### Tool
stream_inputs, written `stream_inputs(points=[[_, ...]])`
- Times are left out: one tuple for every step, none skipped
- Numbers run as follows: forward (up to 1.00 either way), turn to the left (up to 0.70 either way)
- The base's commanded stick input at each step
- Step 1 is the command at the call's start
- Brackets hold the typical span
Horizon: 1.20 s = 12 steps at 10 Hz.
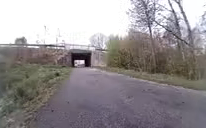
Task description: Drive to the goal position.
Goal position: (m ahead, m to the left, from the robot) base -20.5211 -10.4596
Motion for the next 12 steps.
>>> stream_inputs(points=[[0.00,-0.45],[0.00,-0.45],[0.00,-0.45],[0.00,-0.45],[0.00,-0.45],[0.00,-0.45],[0.00,-0.45],[0.00,-0.45],[0.00,-0.45],[0.00,-0.45],[0.00,-0.45],[0.00,-0.45]])
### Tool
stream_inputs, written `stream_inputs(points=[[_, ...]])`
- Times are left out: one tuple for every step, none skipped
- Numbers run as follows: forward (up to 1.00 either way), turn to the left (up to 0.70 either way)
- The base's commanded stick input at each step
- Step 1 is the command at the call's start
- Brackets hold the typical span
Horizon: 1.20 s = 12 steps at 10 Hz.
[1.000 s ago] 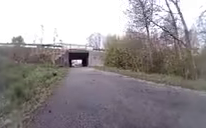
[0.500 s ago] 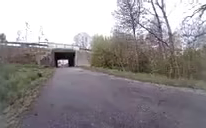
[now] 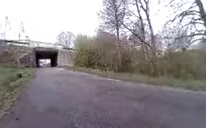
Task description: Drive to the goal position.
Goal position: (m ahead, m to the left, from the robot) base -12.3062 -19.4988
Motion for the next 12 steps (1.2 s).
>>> stream_inputs(points=[[0.00,-0.45],[0.00,-0.45],[0.00,-0.45],[0.00,-0.45],[0.00,-0.45],[0.00,-0.45],[0.00,-0.45],[0.00,-0.45],[0.00,-0.45],[0.00,-0.45],[0.00,-0.45],[0.00,-0.45]])
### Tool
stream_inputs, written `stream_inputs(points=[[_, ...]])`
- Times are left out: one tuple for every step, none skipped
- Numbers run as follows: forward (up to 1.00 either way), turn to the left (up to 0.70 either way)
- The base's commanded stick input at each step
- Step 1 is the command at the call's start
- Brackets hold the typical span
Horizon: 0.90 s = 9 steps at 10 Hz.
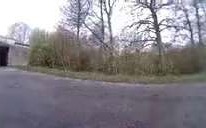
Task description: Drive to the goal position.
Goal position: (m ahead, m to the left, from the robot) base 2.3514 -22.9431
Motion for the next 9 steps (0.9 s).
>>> stream_inputs(points=[[0.00,-0.45],[0.00,-0.45],[0.00,-0.45],[0.00,-0.45],[0.00,-0.45],[0.00,-0.45],[0.00,-0.45],[0.00,-0.45],[0.00,-0.45]])
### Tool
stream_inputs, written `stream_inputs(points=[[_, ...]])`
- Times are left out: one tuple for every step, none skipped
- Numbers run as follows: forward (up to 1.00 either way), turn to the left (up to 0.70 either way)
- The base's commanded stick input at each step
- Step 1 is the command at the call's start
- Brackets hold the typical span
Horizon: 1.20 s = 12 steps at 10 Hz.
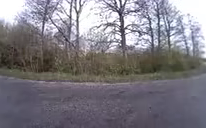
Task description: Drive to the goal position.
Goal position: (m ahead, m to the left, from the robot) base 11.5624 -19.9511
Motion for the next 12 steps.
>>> stream_inputs(points=[[0.00,-0.45],[0.00,-0.45],[0.00,-0.45],[0.00,-0.45],[0.00,-0.45],[0.00,-0.45],[0.00,-0.45],[0.00,-0.45],[0.00,-0.45],[0.00,-0.45],[0.00,-0.45],[0.00,-0.45]])
